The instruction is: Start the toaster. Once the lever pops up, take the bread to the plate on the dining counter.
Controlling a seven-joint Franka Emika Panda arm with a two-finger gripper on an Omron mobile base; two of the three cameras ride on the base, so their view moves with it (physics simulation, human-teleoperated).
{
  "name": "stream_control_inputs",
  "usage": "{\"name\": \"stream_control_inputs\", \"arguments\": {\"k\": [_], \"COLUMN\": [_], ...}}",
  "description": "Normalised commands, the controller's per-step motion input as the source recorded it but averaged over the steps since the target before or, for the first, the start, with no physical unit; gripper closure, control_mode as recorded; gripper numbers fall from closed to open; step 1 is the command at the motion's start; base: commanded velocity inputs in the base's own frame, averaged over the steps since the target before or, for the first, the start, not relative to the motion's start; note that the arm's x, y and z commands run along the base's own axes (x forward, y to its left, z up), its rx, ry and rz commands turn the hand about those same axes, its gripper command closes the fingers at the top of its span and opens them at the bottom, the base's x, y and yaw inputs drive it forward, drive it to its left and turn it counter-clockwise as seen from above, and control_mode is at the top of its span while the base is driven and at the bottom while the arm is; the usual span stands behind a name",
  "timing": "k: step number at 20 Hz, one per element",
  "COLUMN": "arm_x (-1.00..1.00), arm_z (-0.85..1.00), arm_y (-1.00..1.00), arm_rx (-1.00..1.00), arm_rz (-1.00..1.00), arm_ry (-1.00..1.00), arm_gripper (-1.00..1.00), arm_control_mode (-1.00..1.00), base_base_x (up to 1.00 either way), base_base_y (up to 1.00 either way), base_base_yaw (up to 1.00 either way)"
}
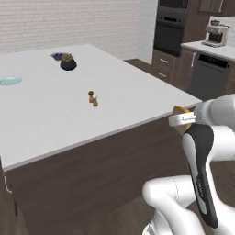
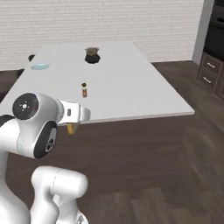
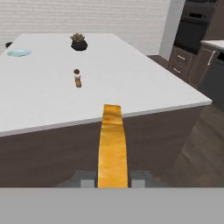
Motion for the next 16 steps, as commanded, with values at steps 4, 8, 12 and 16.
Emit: {"name": "stream_control_inputs", "arguments": {"k": [4,8,12,16], "arm_x": [0.00,0.00,0.00,0.00], "arm_z": [0.00,0.00,0.00,0.00], "arm_y": [0.00,0.00,0.00,0.00], "arm_rx": [0.00,0.00,0.00,0.00], "arm_rz": [0.00,0.00,0.00,0.00], "arm_ry": [0.00,0.00,0.00,0.00], "arm_gripper": [1.00,1.00,1.00,1.00], "arm_control_mode": [1.00,1.00,1.00,1.00], "base_base_x": [-0.03,-0.13,-0.13,0.00], "base_base_y": [1.00,1.00,1.00,1.00], "base_base_yaw": [0.00,-0.03,-0.05,-0.08]}}
